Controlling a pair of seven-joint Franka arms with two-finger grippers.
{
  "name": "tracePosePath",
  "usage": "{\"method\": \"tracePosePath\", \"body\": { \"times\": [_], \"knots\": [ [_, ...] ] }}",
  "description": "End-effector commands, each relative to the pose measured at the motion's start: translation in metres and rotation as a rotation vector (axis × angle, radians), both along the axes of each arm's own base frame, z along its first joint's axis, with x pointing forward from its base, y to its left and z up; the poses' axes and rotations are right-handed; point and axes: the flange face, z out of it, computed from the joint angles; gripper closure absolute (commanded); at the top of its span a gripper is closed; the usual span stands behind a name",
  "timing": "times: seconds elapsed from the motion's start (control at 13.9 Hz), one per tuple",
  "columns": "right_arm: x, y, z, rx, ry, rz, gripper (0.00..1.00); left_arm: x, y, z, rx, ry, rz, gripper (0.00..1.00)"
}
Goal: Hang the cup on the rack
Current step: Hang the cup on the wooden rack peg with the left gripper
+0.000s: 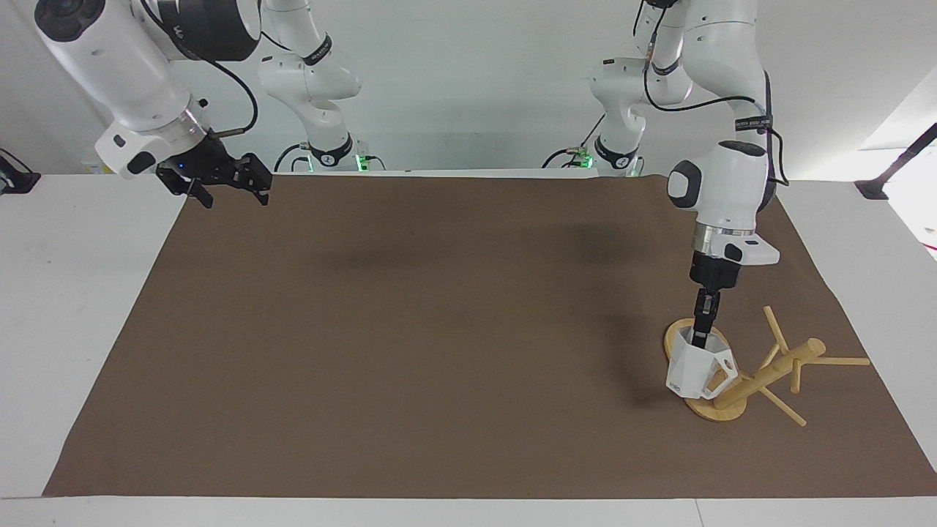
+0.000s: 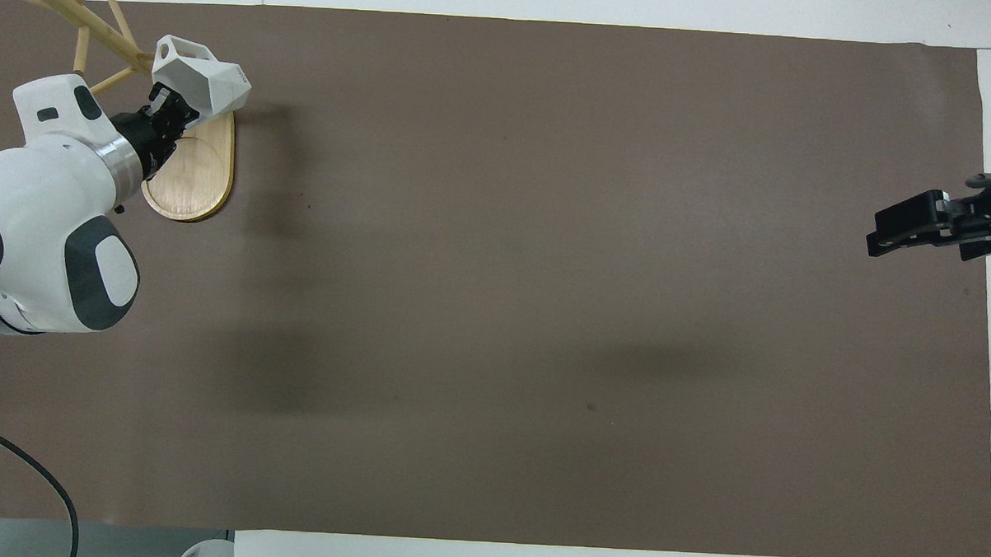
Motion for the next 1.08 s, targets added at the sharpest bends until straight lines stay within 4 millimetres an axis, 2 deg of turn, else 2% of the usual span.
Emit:
{"method": "tracePosePath", "body": {
  "times": [0.0,0.07,0.14,0.29,0.43,0.65,0.79,1.01],
  "knots": [
    [-0.01,-0.028,-0.008,-0.016,0.022,-0.066,0.0,-0.004,0.022,0.008,-0.003,0.009,0.033,0.93],
    [-0.011,-0.029,-0.012,-0.017,0.037,-0.069,0.0,-0.003,0.028,0.006,0.003,0.063,0.033,0.47],
    [-0.014,-0.031,-0.02,-0.014,0.051,-0.07,0.0,0.001,0.037,0.009,0.011,0.103,0.033,0.15],
    [-0.019,-0.051,-0.019,-0.013,0.049,-0.108,0.0,0.004,0.052,0.011,0.027,0.206,0.025,0.0],
    [-0.021,-0.049,-0.018,-0.017,0.055,-0.099,0.0,0.009,0.075,0.031,0.047,0.264,0.005,0.0],
    [-0.019,-0.045,-0.018,-0.05,0.054,-0.069,0.0,0.017,0.1,0.092,0.117,0.396,-0.163,0.0],
    [-0.017,-0.043,-0.02,-0.05,0.054,-0.06,0.0,0.004,0.115,0.129,0.157,0.432,-0.284,0.0],
    [-0.013,-0.041,-0.016,-0.045,0.043,-0.059,0.0,0.001,0.111,0.175,0.332,0.541,-0.579,0.0]
  ]
}}
